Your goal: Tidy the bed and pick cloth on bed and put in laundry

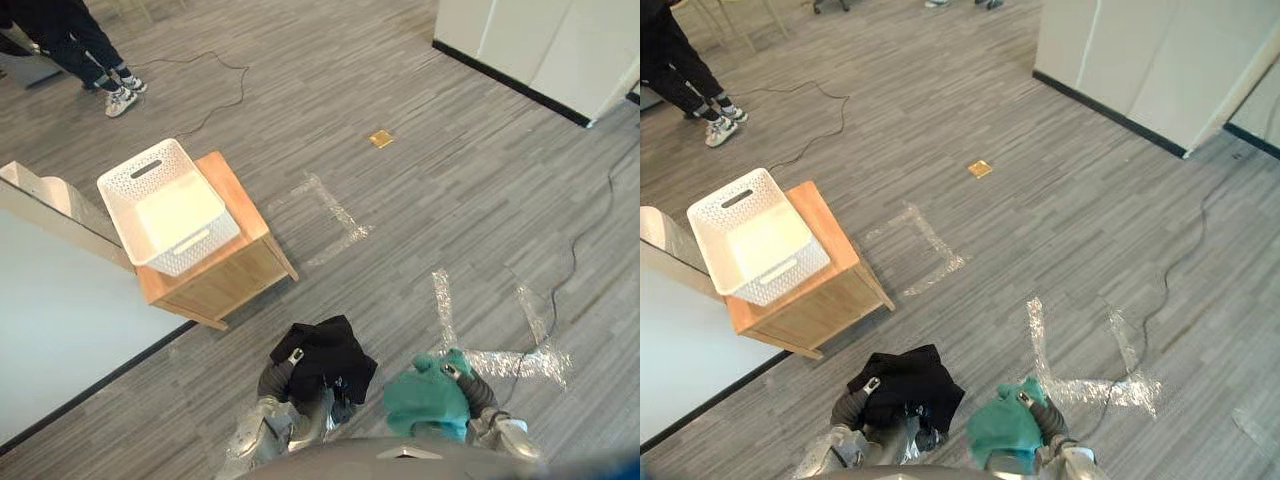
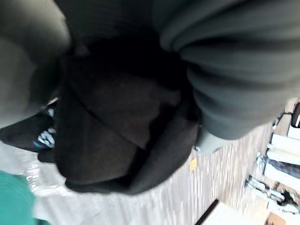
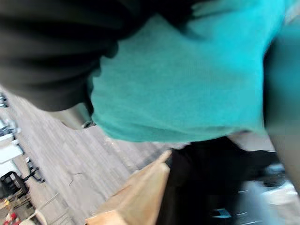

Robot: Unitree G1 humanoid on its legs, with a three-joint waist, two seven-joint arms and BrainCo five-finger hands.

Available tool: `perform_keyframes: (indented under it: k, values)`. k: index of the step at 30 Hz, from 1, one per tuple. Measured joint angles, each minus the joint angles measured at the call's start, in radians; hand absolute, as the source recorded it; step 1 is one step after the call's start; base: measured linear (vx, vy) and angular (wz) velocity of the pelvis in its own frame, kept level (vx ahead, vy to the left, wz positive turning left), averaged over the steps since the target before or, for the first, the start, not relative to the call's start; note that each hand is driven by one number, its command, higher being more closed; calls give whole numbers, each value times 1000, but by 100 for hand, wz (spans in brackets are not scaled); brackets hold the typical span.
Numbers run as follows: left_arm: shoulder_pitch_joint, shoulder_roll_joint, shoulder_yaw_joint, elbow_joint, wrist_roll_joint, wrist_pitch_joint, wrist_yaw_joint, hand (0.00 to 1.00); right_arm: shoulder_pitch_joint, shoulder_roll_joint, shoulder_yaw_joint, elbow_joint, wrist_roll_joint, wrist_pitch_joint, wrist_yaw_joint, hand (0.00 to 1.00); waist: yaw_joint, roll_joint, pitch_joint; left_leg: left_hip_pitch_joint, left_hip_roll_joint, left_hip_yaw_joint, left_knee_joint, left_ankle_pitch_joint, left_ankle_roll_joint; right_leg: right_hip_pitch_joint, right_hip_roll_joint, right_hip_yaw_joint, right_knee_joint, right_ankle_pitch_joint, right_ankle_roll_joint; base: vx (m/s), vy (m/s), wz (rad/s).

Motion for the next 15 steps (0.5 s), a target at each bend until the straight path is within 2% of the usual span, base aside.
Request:
perform_keyframes:
  k: [1,2,3,4,5,6,7,8,9,10,11,12,13,14,15]
  values:
    - [-5,4,-6,12,0,0,10,100,3,15,13,0,1,-11,-1,100,-8,-4,6,55,14,-42,-12,-31,-8,-23,10,-1,35,-89,-27,501,-20,84]
    - [-3,8,-18,14,1,0,17,100,16,29,27,-14,8,-23,-4,100,-16,3,9,114,39,-87,-32,-62,-21,-72,38,-4,6,-163,-28,761,-120,108]
    - [-15,9,-28,14,1,0,17,100,37,42,31,-43,12,-36,-6,100,-22,0,9,168,67,-124,-53,-81,-45,-132,72,-3,-89,-203,-21,767,-156,98]
    - [-18,10,-35,14,2,0,18,100,46,44,32,-56,15,-46,-8,100,-25,1,9,190,84,-141,-63,-87,-51,-156,94,-1,-173,-210,-16,787,-216,102]
    - [-24,12,-40,27,22,0,17,100,47,44,34,-60,30,-64,-10,100,-39,2,9,215,116,-168,-73,-96,-63,-193,133,3,-399,-201,-7,531,-184,84]
    - [-36,15,-45,40,32,0,16,100,47,45,33,-60,35,-71,-11,100,-40,0,10,226,126,-174,-78,-99,-68,-206,148,14,-532,-168,1,657,-270,107]
    - [-55,18,-48,55,46,0,16,100,49,45,28,-58,43,-81,-16,100,-42,-6,10,246,141,-186,-83,-115,-93,-223,162,50,-779,-72,12,671,-315,101]
    - [-54,29,-47,54,61,-4,13,100,50,45,27,-58,51,-88,-21,100,-41,-24,10,278,138,-187,-83,-146,-135,-254,146,108,-898,26,35,679,-336,97]
    - [-52,36,-47,61,68,-3,10,100,48,42,26,-55,52,-94,-23,100,-42,-24,10,301,145,-194,-80,-168,-162,-251,145,125,-871,120,25,705,-342,69]
    - [-64,26,-55,91,69,-1,6,100,23,38,10,-37,53,-94,-34,100,-37,26,23,330,188,-202,-70,-179,-175,-247,181,126,-796,129,-61,650,-312,33]
    - [-58,25,-55,87,67,0,-1,100,5,36,1,-27,55,-93,-41,100,-32,47,22,329,197,-206,-55,-163,-171,-248,186,122,-757,97,-75,731,-371,32]
    - [-45,21,-54,88,64,0,-17,100,-8,28,-11,-28,59,-88,-48,100,-36,73,20,331,217,-211,-14,-105,-178,-247,188,103,-670,28,-102,555,-299,23]
    - [-39,18,-53,88,63,1,-22,100,-8,24,-10,-29,59,-86,-50,100,-35,85,13,329,227,-210,11,-85,-184,-240,195,97,-649,3,-109,540,-310,23]
    - [-31,11,-50,88,43,0,-29,100,-16,9,-7,-27,56,-73,-52,100,-31,90,9,315,241,-211,91,-48,-192,-224,204,96,-616,-55,-114,422,-227,3]
    - [-27,9,-39,88,28,0,-28,100,-25,6,-2,-24,55,-62,-53,100,-31,90,9,294,248,-215,158,-29,-199,-212,209,96,-605,-82,-117,569,-296,-9]
